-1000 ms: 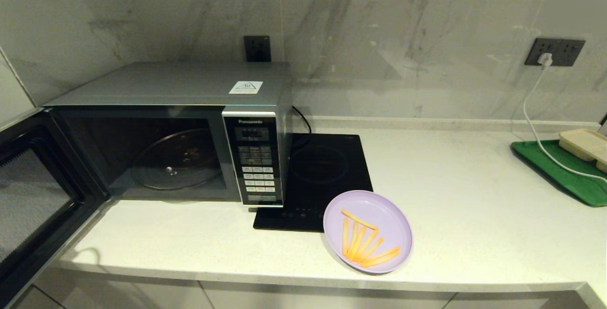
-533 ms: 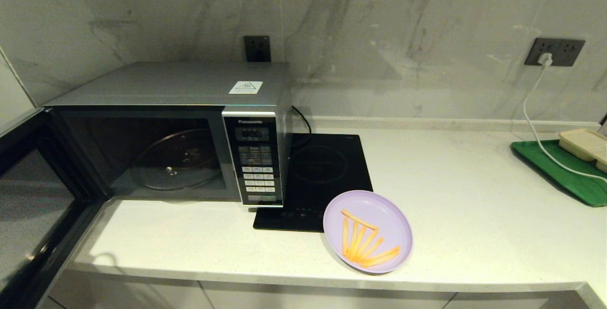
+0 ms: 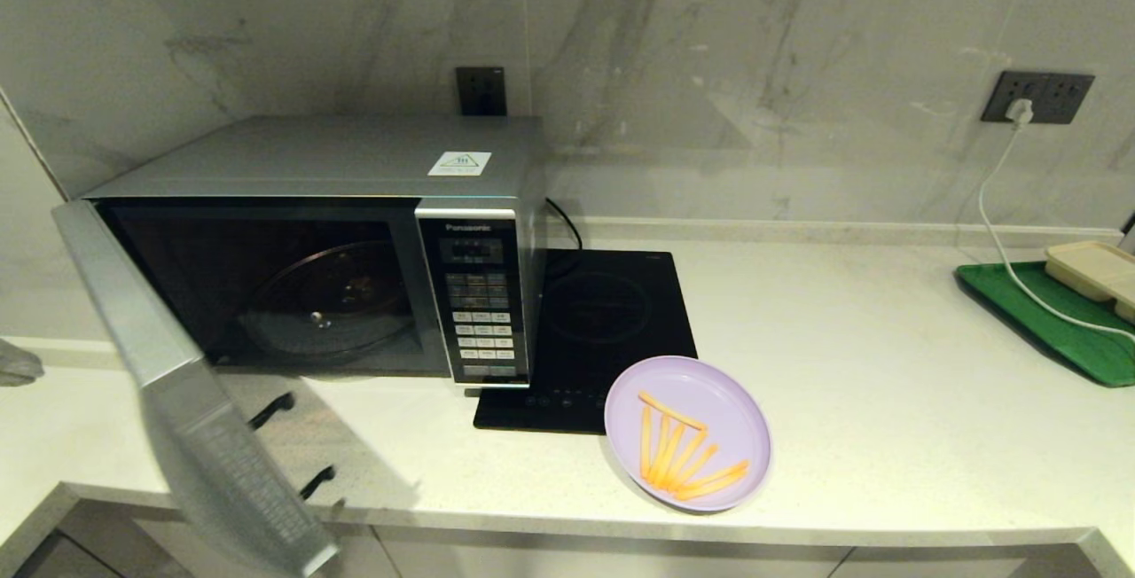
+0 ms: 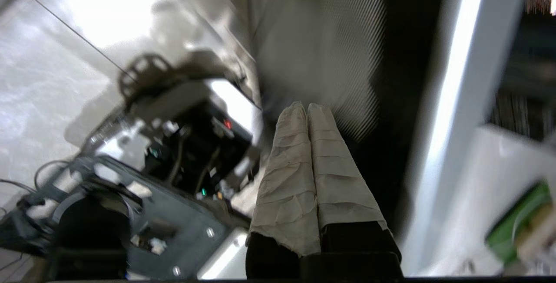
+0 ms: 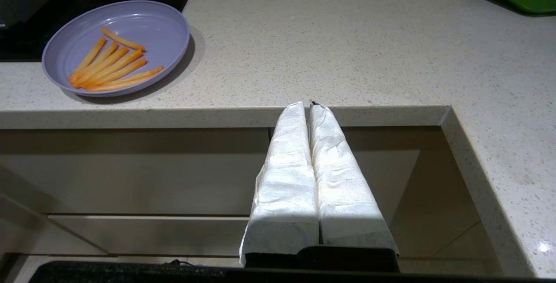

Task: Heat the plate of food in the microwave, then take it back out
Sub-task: Close the microwave oven

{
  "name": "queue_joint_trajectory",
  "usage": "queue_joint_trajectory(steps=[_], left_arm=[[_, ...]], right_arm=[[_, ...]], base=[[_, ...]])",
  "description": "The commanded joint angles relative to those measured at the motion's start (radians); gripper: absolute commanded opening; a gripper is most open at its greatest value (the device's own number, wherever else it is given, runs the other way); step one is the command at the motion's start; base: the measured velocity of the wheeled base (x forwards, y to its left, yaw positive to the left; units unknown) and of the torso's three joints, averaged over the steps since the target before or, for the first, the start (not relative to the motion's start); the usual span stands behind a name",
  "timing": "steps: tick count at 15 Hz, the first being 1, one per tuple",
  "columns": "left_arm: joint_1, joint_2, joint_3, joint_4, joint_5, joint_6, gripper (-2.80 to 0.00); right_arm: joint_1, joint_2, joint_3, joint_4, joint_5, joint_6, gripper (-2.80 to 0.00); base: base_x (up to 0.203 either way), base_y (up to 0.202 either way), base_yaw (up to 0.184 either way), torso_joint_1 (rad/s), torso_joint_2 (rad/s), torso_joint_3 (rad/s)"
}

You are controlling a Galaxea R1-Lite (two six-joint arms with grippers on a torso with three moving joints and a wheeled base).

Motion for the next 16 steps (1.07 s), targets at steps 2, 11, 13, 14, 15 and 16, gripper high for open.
queue_joint_trajectory(steps=[2, 11, 13, 14, 15, 16], left_arm=[[-0.172, -0.091, 0.071, -0.001, 0.006, -0.055, -2.8], [-0.63, -0.07, 0.352, -0.487, 0.411, -0.023, -2.8], [-0.679, -0.002, 0.398, -0.608, 0.483, -0.025, -2.8], [-0.693, 0.028, 0.408, -0.658, 0.511, -0.029, -2.8], [-0.707, 0.051, 0.415, -0.703, 0.539, -0.036, -2.8], [-0.716, 0.06, 0.417, -0.74, 0.555, -0.048, -2.8]], right_arm=[[0.001, 0.0, 0.0, 0.001, 0.0, 0.0, -2.8], [0.001, 0.0, 0.0, 0.001, 0.0, 0.0, -2.8], [0.001, 0.0, 0.0, 0.001, 0.0, 0.001, -2.8], [0.001, 0.0, 0.0, 0.001, 0.0, 0.0, -2.8], [0.001, 0.0, 0.0, 0.001, 0.0, 0.0, -2.8], [0.001, 0.0, 0.0, 0.001, 0.0, 0.001, -2.8]], base=[[0.0, 0.0, 0.0, 0.0, 0.0, 0.0], [0.0, 0.0, 0.0, 0.0, 0.0, 0.0], [0.0, 0.0, 0.0, 0.0, 0.0, 0.0], [0.0, 0.0, 0.0, 0.0, 0.0, 0.0], [0.0, 0.0, 0.0, 0.0, 0.0, 0.0], [0.0, 0.0, 0.0, 0.0, 0.0, 0.0]])
